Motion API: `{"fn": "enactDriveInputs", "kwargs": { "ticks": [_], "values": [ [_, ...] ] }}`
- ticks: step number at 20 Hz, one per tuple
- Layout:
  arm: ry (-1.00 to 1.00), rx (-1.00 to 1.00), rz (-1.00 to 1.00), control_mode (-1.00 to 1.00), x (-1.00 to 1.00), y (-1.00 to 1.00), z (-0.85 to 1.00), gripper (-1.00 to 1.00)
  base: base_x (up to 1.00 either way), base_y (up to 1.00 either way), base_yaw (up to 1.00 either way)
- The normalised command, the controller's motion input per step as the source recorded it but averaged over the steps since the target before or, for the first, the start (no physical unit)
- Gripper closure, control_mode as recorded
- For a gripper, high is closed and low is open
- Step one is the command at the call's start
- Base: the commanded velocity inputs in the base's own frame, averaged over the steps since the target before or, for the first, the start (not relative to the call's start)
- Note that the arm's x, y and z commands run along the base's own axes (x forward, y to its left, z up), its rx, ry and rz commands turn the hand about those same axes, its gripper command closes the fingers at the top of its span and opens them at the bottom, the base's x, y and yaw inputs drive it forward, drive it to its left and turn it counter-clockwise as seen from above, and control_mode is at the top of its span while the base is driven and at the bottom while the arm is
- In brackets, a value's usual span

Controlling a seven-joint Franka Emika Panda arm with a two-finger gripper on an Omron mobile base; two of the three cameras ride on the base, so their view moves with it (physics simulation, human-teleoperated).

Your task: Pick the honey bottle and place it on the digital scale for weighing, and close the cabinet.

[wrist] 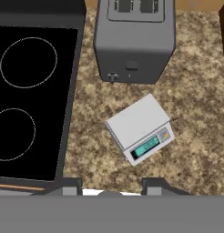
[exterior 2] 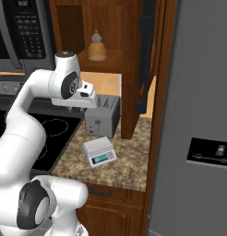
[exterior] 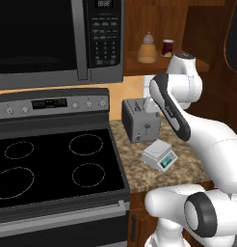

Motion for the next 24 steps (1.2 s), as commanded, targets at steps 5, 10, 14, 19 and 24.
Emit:
{"fn": "enactDriveInputs", "kwargs": {
  "ticks": [5, 10, 14, 19, 24],
  "values": [
    [-0.06, 0.0, 0.01, -1.0, -0.63, 0.0, 0.0, -1.0, 0.0, 0.0, 0.0],
    [-0.33, 0.0, 0.01, -1.0, -0.98, 0.0, 0.19, -1.0, 0.0, 0.0, 0.0],
    [-0.44, 0.0, 0.07, -1.0, -0.74, -0.01, 0.74, -1.0, 0.0, 0.0, 0.0],
    [-0.36, 0.02, 0.01, -1.0, -0.46, -0.06, 0.84, -1.0, 0.0, 0.0, 0.0],
    [-0.3, 0.13, 0.0, -1.0, -0.16, -0.06, 0.93, -1.0, 0.0, 0.0, 0.0]
  ]
}}
